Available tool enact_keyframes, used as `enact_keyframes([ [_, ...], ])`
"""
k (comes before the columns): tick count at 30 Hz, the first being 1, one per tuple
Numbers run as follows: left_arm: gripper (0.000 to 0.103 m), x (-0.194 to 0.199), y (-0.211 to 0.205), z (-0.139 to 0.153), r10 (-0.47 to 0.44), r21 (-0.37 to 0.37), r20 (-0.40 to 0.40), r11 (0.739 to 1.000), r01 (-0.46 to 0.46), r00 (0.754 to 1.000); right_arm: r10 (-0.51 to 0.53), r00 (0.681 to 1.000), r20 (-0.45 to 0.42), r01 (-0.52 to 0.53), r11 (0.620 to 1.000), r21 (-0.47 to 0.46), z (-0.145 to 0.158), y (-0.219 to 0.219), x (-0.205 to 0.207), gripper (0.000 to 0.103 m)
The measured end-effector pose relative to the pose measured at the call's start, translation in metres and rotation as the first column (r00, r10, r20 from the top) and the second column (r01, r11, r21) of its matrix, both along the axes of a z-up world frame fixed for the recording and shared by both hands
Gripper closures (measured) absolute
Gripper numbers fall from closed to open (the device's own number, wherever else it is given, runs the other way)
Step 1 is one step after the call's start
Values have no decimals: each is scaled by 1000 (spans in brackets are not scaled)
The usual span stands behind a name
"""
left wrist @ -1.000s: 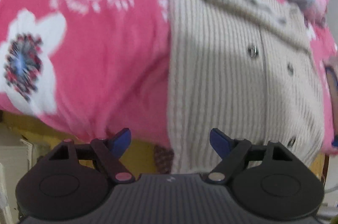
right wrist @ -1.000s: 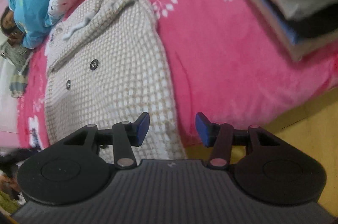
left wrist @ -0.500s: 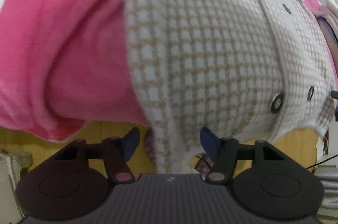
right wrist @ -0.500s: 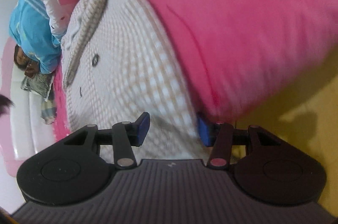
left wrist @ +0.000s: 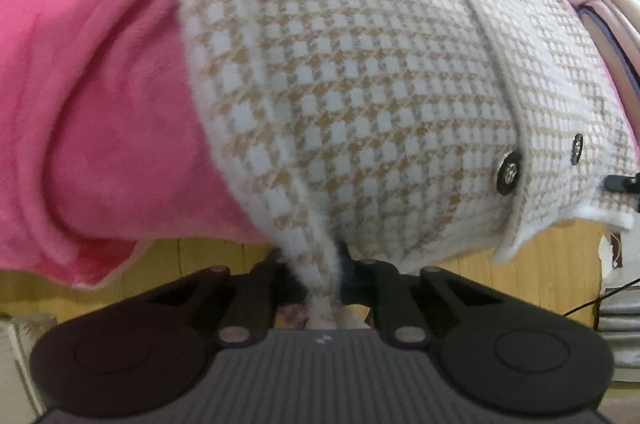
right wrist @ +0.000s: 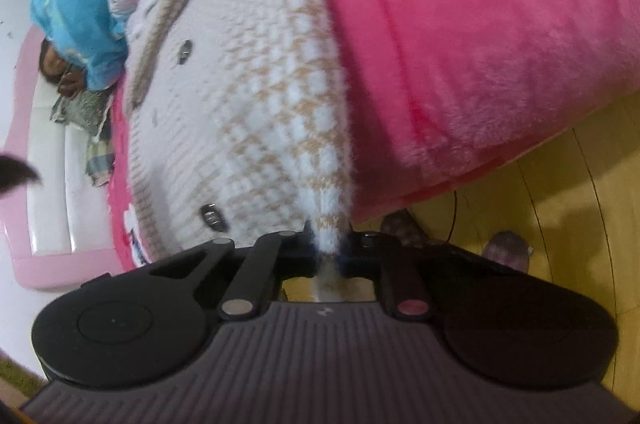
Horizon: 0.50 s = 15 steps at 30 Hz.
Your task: Fold clothes
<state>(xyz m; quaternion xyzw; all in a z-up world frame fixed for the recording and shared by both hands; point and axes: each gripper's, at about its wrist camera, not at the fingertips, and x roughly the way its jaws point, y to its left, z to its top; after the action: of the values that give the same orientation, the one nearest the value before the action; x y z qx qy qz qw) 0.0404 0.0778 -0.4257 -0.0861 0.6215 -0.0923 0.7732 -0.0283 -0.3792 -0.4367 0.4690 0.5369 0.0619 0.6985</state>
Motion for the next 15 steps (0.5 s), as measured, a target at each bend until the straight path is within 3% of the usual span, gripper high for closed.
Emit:
enact_keyframes([
  [3,95,-4,-4,19,4,-6,5,1000,-4,1000,20,999,36,-20,1000,14,16,2,1,97],
  [8,96,-6,3,69,67,-92,12,994,-66,998,33,993,110,-39,998,51,49,0,7,98],
  [15,96,35,6,149,103,-170,136,982,-80,985,35,959,280,-62,994,89,110,-6,38,98],
])
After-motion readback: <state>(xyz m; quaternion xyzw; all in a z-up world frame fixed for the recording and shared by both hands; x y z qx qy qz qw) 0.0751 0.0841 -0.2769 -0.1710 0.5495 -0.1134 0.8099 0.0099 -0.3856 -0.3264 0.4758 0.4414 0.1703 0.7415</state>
